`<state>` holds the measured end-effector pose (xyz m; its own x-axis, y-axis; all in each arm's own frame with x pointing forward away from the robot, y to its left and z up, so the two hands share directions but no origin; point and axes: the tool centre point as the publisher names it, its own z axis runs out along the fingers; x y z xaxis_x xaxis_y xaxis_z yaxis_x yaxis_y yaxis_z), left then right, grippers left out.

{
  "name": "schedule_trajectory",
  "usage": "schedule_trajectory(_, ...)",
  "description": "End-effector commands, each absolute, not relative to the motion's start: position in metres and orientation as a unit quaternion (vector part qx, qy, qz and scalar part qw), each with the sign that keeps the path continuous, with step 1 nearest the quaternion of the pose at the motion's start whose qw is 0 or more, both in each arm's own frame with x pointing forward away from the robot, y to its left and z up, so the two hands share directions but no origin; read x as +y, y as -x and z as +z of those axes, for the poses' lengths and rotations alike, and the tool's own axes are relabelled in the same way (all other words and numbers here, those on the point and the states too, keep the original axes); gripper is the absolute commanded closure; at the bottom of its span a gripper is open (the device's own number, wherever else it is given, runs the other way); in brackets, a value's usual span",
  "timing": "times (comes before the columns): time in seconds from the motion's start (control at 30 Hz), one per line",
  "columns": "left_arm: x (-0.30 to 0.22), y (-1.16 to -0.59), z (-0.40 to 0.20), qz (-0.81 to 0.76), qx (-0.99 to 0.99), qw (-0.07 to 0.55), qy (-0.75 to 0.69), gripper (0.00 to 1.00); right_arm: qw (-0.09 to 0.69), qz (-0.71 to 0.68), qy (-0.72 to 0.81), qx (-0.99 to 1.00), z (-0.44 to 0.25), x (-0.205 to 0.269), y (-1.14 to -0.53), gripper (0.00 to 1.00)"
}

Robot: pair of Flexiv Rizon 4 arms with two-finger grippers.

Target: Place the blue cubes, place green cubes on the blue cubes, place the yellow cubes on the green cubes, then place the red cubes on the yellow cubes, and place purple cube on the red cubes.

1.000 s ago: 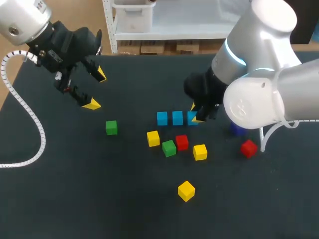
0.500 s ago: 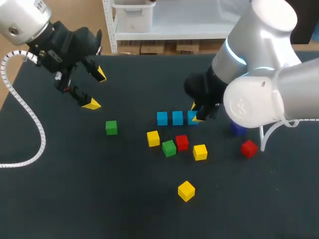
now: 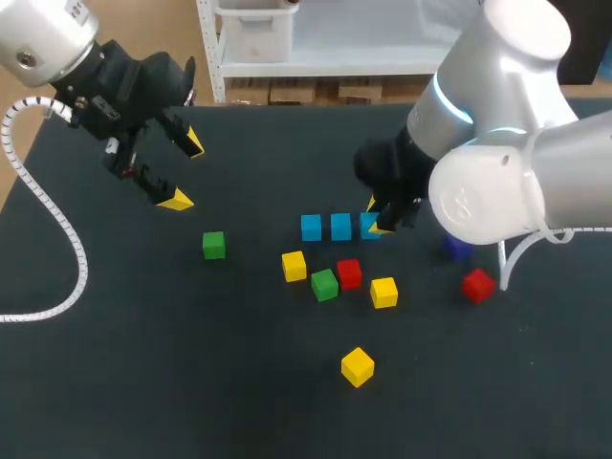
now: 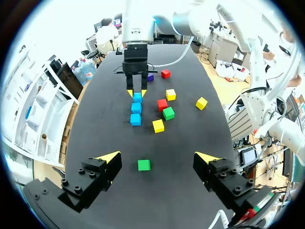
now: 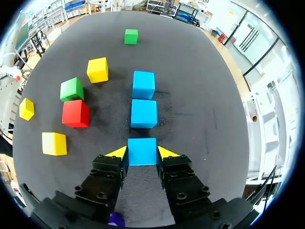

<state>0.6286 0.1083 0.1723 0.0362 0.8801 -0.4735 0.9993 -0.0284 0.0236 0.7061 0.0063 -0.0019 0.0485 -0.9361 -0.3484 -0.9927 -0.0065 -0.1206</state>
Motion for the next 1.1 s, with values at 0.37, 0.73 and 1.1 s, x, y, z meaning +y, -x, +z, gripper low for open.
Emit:
schedule_trajectory(0.37,0.109,-0.629,0.172,-0.167,0.673,0.179,-0.698,0.00,0.168,0.089,0.705,0.683,-0.003,0.007,-0.707,0.59)
schedule_trajectory(0.73,0.109,-0.629,0.172,-0.167,0.673,0.179,-0.698,0.00,0.169,0.089,0.705,0.683,-0.002,0.007,-0.707,0.52)
schedule_trajectory(1.1,0.109,-0.629,0.172,-0.167,0.673,0.179,-0.698,0.00,0.173,0.086,0.703,0.684,0.013,0.003,-0.703,0.53)
